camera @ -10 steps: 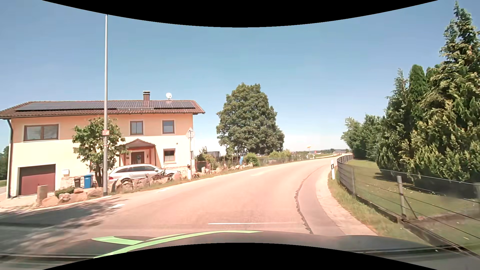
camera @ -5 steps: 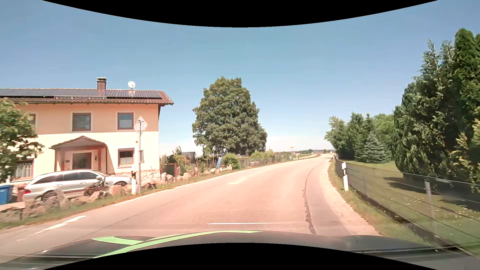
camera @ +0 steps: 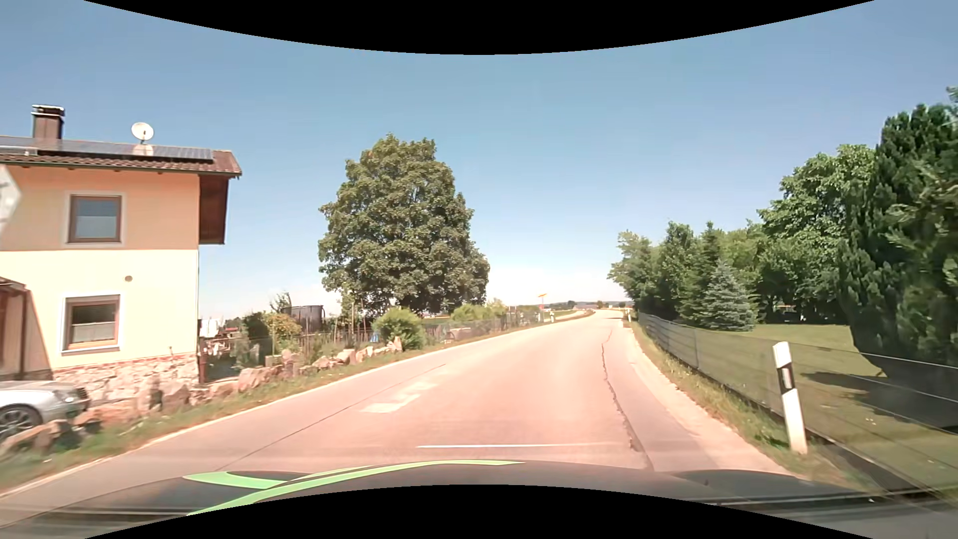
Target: Follow the waypoints while adhering to traffic rules and regulations
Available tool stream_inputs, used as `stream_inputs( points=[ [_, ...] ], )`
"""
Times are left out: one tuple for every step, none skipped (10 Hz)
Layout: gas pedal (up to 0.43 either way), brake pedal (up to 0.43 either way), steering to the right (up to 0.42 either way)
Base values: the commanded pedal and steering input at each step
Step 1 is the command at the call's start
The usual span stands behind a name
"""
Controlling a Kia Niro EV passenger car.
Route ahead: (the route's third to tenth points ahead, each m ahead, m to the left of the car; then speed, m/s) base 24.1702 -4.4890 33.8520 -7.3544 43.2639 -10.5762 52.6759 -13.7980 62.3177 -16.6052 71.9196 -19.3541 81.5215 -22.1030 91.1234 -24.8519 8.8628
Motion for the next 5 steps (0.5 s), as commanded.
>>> stream_inputs(
  points=[
    [0.22,0.0,0.112],
    [0.228,0.0,0.11],
    [0.248,0.0,0.108],
    [0.248,0.0,0.104],
    [0.248,0.0,0.102]
  ],
)
